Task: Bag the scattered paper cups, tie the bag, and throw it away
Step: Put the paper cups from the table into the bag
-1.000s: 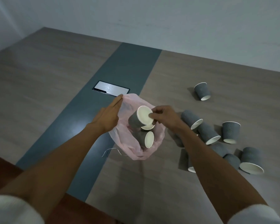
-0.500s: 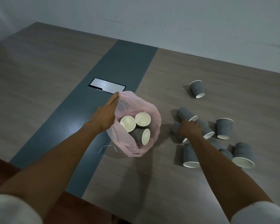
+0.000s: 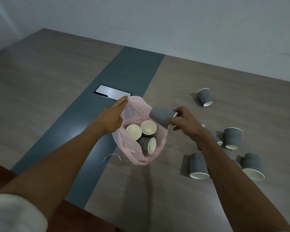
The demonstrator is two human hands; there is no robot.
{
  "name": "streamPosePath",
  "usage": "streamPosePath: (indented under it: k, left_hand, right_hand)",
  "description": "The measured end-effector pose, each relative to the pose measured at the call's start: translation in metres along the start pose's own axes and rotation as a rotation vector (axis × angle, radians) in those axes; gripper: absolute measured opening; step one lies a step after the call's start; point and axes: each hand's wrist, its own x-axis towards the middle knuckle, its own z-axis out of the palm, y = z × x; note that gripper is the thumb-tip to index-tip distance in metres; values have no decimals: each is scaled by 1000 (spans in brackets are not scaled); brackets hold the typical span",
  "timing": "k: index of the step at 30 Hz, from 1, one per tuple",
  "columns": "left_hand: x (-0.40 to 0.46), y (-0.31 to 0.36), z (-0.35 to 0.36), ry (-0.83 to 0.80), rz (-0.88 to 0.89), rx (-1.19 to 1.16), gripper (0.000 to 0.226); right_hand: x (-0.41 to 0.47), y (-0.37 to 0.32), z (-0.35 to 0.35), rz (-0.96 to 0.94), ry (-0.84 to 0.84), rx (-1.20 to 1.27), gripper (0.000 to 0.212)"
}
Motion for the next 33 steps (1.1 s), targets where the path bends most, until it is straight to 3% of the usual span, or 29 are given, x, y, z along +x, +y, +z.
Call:
streamPosePath:
  k: [3, 7, 12, 15, 17, 21, 23, 29, 33]
  left_hand:
    - [7, -1, -7, -40, 21, -11, 89]
    - [16, -4, -11, -37, 62, 31, 92]
    - [23, -4, -10, -33, 59, 4, 94]
    - [24, -3, -7, -29, 55, -22, 92]
    - [24, -2, -5, -26, 35, -41, 89]
    - [25, 1, -2, -20, 17, -81, 87]
    - [25, 0, -2, -19, 24, -87, 86]
    - [23, -4, -1, 0, -28, -144, 86]
    - [28, 4, -1, 119, -45, -260, 83]
  right_hand:
    - [2, -15, 28, -105, -52, -26, 64]
    - [9, -25, 73, -123, 115, -77, 70]
    - [19, -29, 77, -110, 309, -204, 59]
    - [25, -2, 51, -18, 405, -259, 42]
    - [26, 27, 37, 139, 326, -267, 41]
    - [11, 80, 52, 470, 41, 25, 19]
    - [7, 98, 68, 551, 10, 188, 14]
    - [12, 91, 66, 512, 72, 429, 18]
    - [27, 42, 20, 288, 230, 500, 19]
